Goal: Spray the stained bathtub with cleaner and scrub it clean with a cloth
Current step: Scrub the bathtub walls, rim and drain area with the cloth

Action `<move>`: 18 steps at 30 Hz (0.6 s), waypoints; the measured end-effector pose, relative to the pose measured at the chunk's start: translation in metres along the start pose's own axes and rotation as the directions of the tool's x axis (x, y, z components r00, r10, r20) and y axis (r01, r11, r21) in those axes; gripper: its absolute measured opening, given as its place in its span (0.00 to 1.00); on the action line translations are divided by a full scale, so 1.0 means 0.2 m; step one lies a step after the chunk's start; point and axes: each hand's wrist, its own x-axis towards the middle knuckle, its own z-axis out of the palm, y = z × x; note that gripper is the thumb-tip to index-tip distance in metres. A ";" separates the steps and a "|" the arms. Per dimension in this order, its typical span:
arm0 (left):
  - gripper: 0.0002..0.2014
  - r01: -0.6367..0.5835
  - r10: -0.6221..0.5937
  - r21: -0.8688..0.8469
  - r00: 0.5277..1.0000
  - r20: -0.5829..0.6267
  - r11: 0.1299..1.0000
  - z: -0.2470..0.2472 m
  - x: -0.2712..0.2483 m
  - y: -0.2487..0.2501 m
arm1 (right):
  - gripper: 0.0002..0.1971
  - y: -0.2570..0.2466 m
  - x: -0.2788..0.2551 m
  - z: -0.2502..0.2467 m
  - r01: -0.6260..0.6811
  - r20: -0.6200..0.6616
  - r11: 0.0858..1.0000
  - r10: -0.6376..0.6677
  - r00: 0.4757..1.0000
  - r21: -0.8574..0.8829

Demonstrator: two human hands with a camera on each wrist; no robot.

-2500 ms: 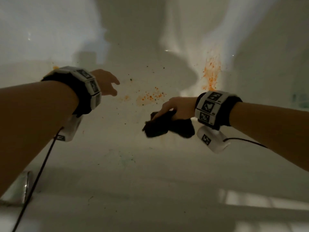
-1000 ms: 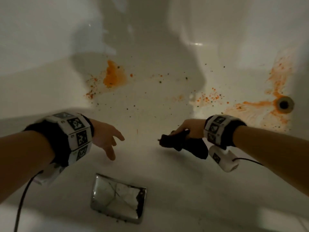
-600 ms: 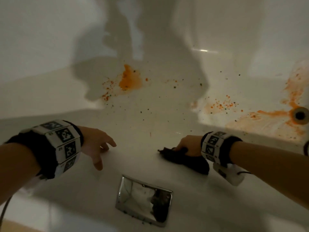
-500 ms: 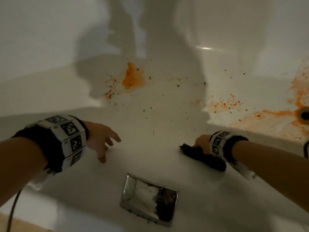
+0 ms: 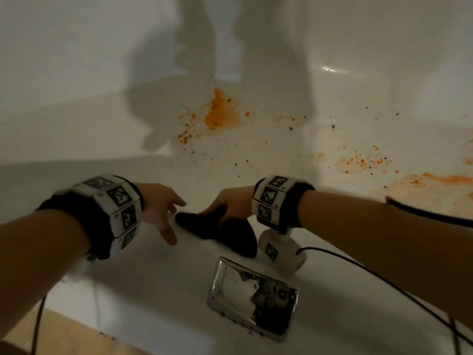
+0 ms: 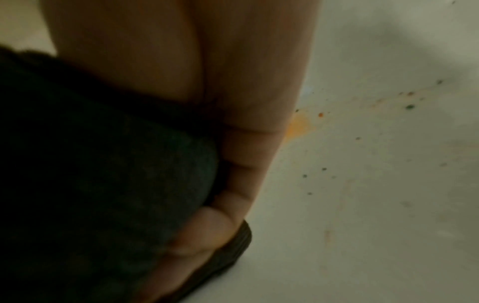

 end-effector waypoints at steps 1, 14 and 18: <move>0.46 -0.006 0.006 0.000 1.000 -0.009 1.000 0.00 0.01 0.03 | 0.21 0.01 0.03 0.01 -0.025 0.002 0.999 0.026 1.000 -0.041; 0.46 -0.050 0.043 0.075 0.995 0.087 0.996 -0.07 0.16 0.29 | 0.09 1.05 -0.57 0.03 -0.548 -0.148 0.818 0.528 0.836 -0.174; 0.48 -0.028 0.021 0.100 0.997 0.078 0.995 -0.07 0.18 0.30 | 0.27 1.29 -0.93 -0.03 -0.700 -0.163 0.625 0.695 0.700 -0.345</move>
